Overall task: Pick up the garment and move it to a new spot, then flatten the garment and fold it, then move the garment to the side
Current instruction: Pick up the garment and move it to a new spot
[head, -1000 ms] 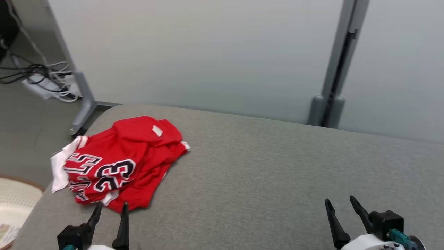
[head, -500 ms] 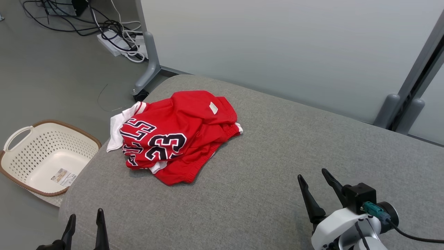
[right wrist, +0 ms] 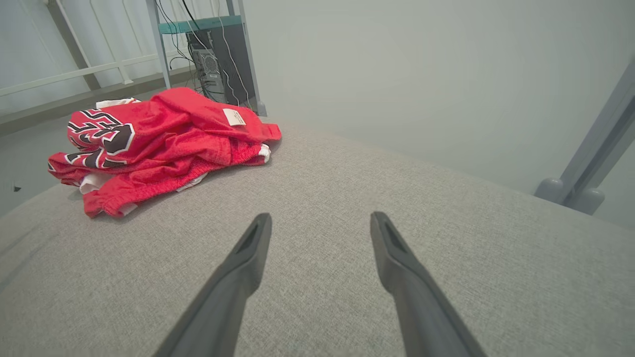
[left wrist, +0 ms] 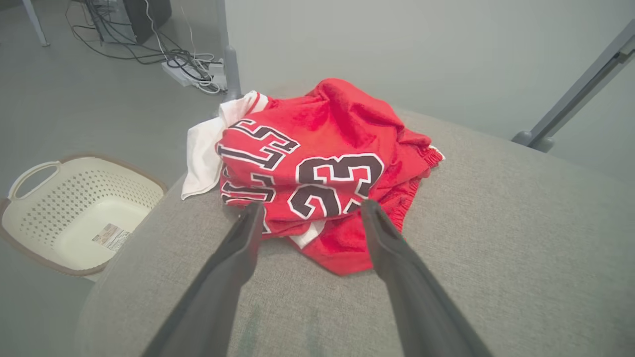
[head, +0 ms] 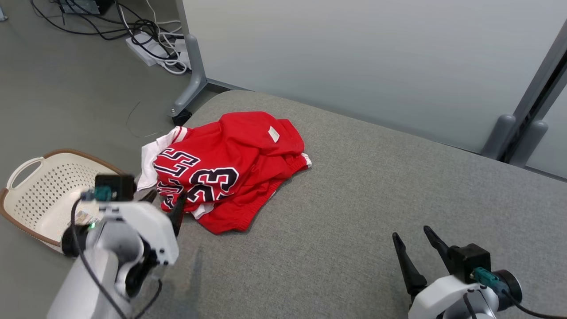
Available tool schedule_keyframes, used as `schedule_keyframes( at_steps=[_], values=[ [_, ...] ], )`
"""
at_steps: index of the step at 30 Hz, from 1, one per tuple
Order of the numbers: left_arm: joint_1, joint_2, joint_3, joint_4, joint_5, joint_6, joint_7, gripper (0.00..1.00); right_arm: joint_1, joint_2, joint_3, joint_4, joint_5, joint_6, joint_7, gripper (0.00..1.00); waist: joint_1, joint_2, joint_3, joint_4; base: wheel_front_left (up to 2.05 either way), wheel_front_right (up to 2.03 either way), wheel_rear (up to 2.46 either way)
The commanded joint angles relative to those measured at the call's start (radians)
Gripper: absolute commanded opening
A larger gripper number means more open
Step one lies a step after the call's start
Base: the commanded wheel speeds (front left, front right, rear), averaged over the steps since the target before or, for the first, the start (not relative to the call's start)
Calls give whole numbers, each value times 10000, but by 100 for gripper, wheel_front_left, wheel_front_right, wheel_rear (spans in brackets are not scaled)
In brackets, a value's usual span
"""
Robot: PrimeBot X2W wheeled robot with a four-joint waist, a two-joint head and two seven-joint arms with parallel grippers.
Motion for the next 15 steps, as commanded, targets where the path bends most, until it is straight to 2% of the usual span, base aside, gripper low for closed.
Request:
schedule_keyframes(
  at_steps=[1,4,6,10,13,15],
  values=[
    [-674,56,-140,302,-69,-148,560,100,176,-75,-139,-189,-134,16,76,100,0,0,116,-28,0,0,0],
    [-2087,-259,-436,1187,-319,-286,1837,100,652,-77,-493,-697,-346,16,313,100,0,0,373,-116,0,0,0],
    [-2723,-270,-325,1735,-517,-263,2223,100,829,-62,-407,-1161,-522,17,574,100,0,0,630,-502,0,0,0],
    [-3482,-391,-306,2783,-617,-139,2423,100,1065,-95,-388,-2051,-936,10,1207,100,0,0,1204,-1384,0,0,0],
    [-3730,-292,-294,3594,-586,-33,2491,100,1163,-68,-383,-2758,-1260,10,1627,100,0,0,1522,-1958,0,0,0],
    [-3883,-136,-148,4007,-599,69,2179,100,1211,-76,-379,-3146,-1392,10,1849,100,0,0,1664,-2320,0,0,0]
  ],
)
